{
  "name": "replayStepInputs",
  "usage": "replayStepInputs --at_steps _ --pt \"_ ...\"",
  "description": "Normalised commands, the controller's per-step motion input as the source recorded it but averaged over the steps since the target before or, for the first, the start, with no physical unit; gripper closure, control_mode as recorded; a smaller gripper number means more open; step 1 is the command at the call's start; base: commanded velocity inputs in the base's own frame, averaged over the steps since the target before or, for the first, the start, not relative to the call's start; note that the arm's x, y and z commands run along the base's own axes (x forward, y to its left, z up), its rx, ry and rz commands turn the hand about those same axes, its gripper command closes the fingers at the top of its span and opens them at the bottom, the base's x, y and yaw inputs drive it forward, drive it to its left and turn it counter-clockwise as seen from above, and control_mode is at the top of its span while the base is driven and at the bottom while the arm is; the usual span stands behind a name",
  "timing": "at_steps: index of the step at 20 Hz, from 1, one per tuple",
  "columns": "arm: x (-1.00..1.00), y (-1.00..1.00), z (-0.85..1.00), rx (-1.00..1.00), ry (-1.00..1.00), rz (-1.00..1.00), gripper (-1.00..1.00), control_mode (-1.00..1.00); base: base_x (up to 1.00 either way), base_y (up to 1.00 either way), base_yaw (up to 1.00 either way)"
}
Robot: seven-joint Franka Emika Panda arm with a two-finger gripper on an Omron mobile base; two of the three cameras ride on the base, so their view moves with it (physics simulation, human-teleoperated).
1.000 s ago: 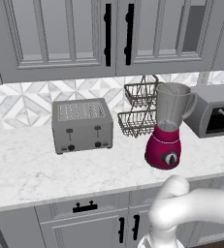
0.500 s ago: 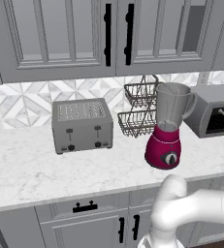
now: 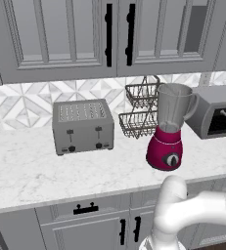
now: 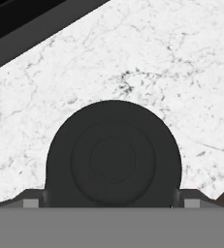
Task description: Close the lid blender by securely placing the lid on top.
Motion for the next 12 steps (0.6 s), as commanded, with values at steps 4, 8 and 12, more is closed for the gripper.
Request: replayStepInputs --at_steps 4,8,12 --pt "0.12 -0.07 -0.17 0.0 0.0 0.0 -1.0 -1.0 0.0 0.0 0.0" --pt "0.11 -0.06 -0.16 0.0 0.0 0.0 -1.0 -1.0 0.0 0.0 0.0" --pt "0.07 -0.08 -0.16 0.0 0.0 0.0 -1.0 -1.0 0.0 0.0 0.0"
